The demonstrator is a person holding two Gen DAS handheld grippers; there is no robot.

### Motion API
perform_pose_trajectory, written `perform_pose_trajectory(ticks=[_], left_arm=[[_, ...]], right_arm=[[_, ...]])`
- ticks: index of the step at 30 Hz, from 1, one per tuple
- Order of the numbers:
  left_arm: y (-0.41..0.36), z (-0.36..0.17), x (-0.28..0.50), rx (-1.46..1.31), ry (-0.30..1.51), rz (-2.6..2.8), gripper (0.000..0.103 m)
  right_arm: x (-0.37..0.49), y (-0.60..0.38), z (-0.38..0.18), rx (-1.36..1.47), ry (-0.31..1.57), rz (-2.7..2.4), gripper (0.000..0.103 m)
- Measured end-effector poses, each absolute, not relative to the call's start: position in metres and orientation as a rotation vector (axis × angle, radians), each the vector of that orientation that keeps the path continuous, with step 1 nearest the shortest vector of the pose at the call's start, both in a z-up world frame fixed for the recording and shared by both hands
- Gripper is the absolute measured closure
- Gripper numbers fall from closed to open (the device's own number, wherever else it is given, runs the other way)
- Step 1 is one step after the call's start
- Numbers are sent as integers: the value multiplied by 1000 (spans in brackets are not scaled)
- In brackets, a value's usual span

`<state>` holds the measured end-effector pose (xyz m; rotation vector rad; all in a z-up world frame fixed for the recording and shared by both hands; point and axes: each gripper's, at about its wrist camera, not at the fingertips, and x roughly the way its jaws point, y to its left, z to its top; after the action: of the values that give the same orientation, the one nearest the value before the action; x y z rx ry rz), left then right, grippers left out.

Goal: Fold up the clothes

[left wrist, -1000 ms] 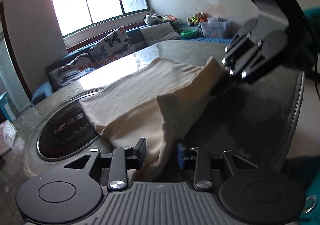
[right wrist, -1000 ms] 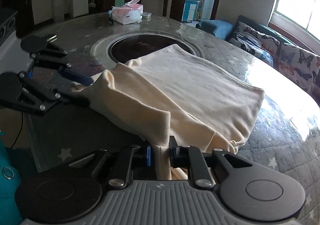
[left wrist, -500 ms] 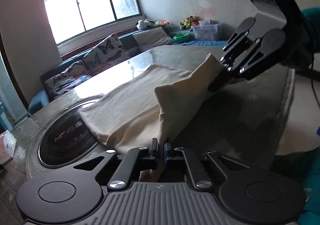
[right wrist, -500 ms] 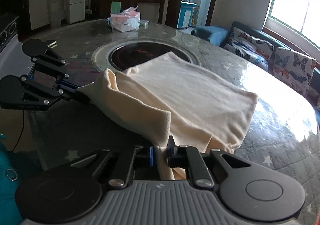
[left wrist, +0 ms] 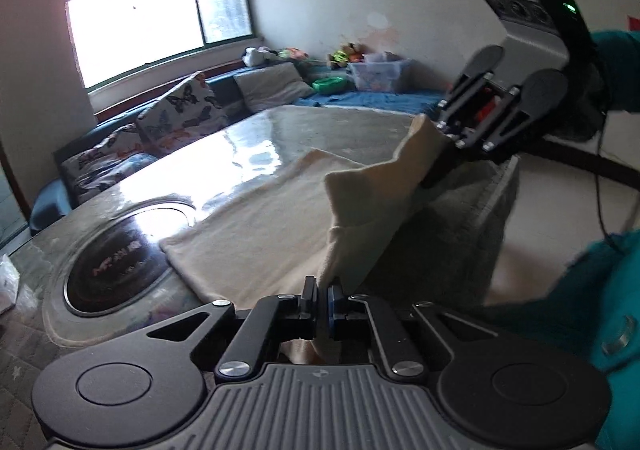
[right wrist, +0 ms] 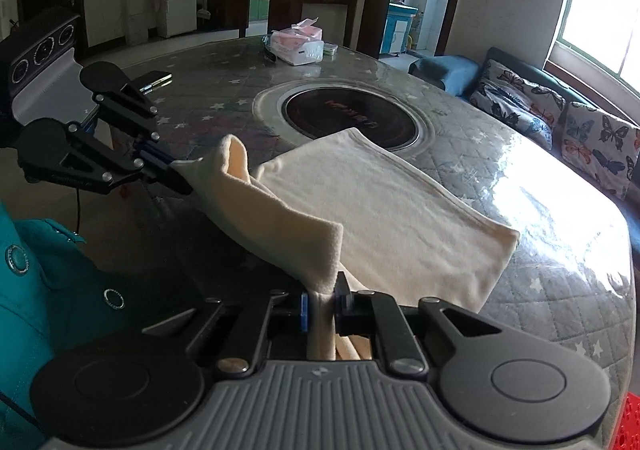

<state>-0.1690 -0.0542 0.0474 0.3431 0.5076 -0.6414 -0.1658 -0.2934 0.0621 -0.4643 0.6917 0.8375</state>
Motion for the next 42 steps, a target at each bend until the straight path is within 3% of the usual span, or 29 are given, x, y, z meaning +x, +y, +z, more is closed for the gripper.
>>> perform_pose_trajectory(ticks=[12,20,22,26,29,35,42], left_arm=[[-44,62,-38,287,502,-484,98],[-42,16,43,244,642,-357,93],[-39,6,54,224,667,-318,90],[-33,5,60,209,660,-242,86],[-26,7,60,174,664,-190,86],[-33,34,33,85,601,-234,86],[-63,34,32,66,636,-342,86]], right_arm=[[-63,-264,82,-490,633,766,94],[25,-240,34,-453,740,701,92],[40,-239,19,-416,771,671,83],[55,-252,1,-298,788,585,80],[55,-266,1,-209,754,521,59],[41,-279,17,-125,678,527,56],[49,-257,4,-90,720,596,58]])
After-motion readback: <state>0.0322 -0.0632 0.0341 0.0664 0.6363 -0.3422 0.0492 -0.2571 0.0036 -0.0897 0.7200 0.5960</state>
